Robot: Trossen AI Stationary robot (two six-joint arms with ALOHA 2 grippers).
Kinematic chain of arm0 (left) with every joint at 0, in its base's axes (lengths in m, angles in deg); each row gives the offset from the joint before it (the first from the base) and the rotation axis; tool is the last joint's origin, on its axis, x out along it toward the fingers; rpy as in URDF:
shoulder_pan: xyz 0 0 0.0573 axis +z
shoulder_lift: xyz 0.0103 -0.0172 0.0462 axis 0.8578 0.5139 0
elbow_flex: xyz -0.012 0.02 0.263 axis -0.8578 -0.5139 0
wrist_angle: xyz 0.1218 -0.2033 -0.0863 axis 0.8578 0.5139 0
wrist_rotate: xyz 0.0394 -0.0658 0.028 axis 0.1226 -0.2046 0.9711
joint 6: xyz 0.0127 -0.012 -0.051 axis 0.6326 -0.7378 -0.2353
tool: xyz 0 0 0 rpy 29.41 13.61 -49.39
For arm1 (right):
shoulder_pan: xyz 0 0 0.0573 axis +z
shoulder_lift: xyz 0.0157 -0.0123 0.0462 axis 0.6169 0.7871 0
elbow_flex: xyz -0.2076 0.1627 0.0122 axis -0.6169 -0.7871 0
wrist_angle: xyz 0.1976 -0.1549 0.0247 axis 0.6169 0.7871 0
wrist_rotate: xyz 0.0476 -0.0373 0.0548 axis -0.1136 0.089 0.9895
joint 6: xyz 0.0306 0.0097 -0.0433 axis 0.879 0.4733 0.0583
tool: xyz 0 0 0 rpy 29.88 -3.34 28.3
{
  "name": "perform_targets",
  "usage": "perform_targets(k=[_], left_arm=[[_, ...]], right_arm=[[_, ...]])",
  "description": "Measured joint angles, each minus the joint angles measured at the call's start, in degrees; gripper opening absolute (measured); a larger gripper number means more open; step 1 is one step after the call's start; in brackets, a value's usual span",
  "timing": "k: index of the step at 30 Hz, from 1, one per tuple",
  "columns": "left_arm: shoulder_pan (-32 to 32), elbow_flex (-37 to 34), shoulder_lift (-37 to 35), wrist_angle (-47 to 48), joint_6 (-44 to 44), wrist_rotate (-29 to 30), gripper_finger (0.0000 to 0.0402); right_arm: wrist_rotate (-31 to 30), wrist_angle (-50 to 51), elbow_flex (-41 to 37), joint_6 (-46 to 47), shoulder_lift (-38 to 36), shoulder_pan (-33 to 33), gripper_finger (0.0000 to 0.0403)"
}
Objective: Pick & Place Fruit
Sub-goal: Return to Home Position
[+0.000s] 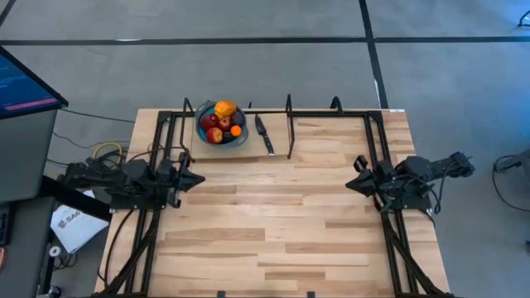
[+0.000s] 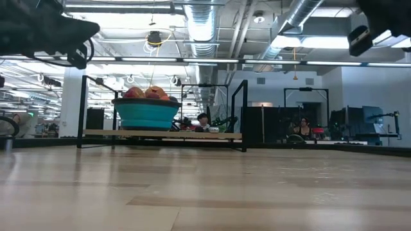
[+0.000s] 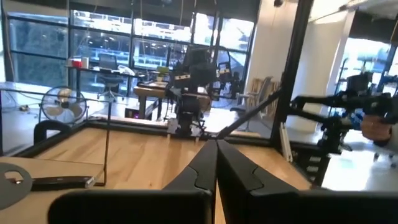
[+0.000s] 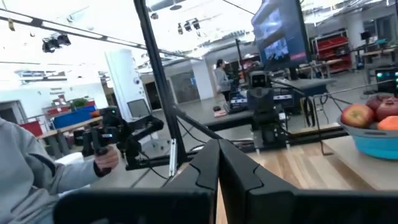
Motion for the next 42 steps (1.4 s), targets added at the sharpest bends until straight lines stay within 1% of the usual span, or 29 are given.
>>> perform_targets(k=[5, 8, 10, 12, 14, 18, 20, 21, 24, 30, 36, 38, 40, 42], left_arm=[[0.0, 0.0, 1.8, 0.1, 1.7, 0.0, 0.0002], [0.0, 0.0, 3.4, 0.0, 1.7, 0.0, 0.0003], [0.0, 0.0, 4.4, 0.1, 1.7, 0.0, 0.0004], [0.0, 0.0, 5.5, -0.1, 1.6, 0.0, 0.0003], [0.0, 0.0, 6.6, 0.0, 1.6, 0.0, 0.0003], [0.0, 0.0, 8.5, -0.4, 1.5, 0.0, 0.0003], [0.0, 0.0, 9.4, -0.5, 1.5, 0.0, 0.0002], [0.0, 0.0, 9.8, -0.4, 1.5, 0.0, 0.0002], [0.0, 0.0, 10.9, -0.5, 1.5, 0.0, 0.0002], [0.0, 0.0, 12.7, -0.9, 1.5, 0.0, 0.0002], [0.0, 0.0, 13.2, -0.8, 1.5, 0.0, 0.0002], [0.0, 0.0, 13.2, -0.9, 1.5, 0.0, 0.0002], [0.0, 0.0, 13.2, -0.9, 1.5, 0.0, 0.0002], [0.0, 0.0, 13.3, -1.0, 1.5, 0.0, 0.0002]], right_arm=[[-0.7, -0.1, -1.5, -1.2, 0.2, -0.2, 0.0001], [-4.2, 0.1, -4.0, -1.9, 0.1, -0.2, 0.0001], [-6.3, -3.5, -6.1, -3.3, 0.1, -0.2, 0.0001], [-7.4, -3.2, -6.5, -4.2, 0.2, -0.6, 0.0001], [-7.0, -4.3, -6.5, -4.9, 0.2, -1.6, 0.0001], [-0.8, -4.5, -6.5, -7.6, 0.1, -5.8, 0.0001], [0.1, -2.5, -6.5, -9.1, 0.1, -8.6, 0.0001], [-0.5, -1.1, -6.5, -10.0, 0.1, -10.1, 0.0001], [-5.8, 2.8, -6.5, -10.5, 0.1, -14.4, 0.0001], [-6.1, 2.8, -6.5, -10.5, 0.9, -19.9, 0.0001], [-6.1, 2.8, -6.5, -10.5, 1.0, -22.0, 0.0001], [-6.1, 2.9, -6.5, -10.1, 1.0, -22.0, 0.0001], [-5.6, 2.9, -6.5, -7.8, 0.1, -20.7, 0.0001], [-2.2, 3.3, -6.5, -7.9, 0.1, -19.2, 0.0001]])
